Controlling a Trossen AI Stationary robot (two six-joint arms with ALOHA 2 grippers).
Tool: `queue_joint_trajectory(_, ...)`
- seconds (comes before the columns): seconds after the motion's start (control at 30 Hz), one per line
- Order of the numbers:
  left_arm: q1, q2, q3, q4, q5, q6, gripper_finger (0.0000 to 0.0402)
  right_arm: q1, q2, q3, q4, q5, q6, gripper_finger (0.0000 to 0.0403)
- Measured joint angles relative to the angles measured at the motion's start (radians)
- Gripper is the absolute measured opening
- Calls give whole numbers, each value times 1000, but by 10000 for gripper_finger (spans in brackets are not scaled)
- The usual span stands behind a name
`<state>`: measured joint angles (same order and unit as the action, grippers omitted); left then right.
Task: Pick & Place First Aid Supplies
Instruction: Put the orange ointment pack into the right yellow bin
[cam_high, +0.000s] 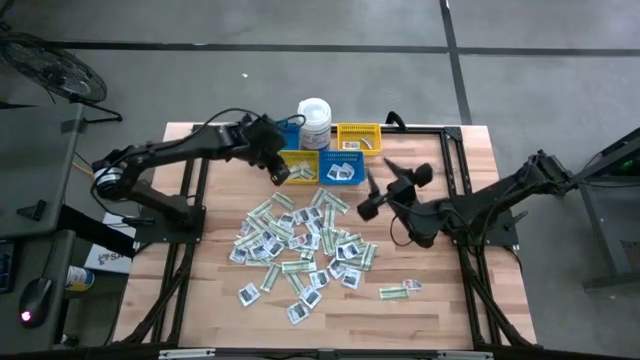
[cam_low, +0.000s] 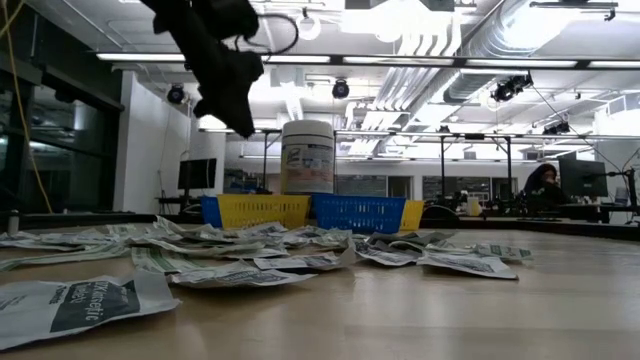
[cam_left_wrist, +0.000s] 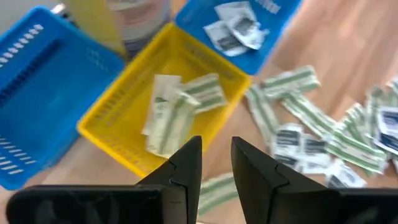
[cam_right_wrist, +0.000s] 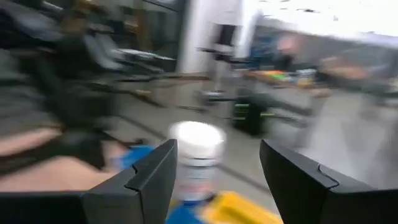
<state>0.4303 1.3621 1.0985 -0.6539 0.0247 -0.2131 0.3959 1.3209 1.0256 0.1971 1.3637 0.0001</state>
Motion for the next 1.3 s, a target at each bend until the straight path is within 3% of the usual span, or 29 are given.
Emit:
queue_joint_trajectory(0.1,-80,-23,0,0,-31,-47,87,-25,0,0,-106,-228,199,224)
queue_joint_trajectory(0.33,-290,-54,0,4,-139,-235,87,-178,3,0,-571,-845,622,224)
queue_joint_trajectory(0.57,-505,-63,0,18,-264,-349,87,-211,3,0,-968,-1272,867,224)
queue_joint_trajectory(0.7,-602,-63,0,23,-342,-360,87,-150,3,-2,-1199,-1372,996,224)
queue_joint_trajectory(0.8,-648,-63,0,23,-365,-332,87,-63,2,-36,-1231,-1431,1098,224)
queue_joint_trajectory(0.9,-680,-64,0,22,-353,-309,87,34,3,-86,-1192,-1500,1183,224)
queue_joint_trajectory(1.1,-752,-63,0,-6,-350,-307,87,222,3,-197,-1000,-1475,1229,224)
queue_joint_trajectory(1.3,-807,-63,0,-26,-378,-298,87,315,3,-303,-930,-1470,1224,224)
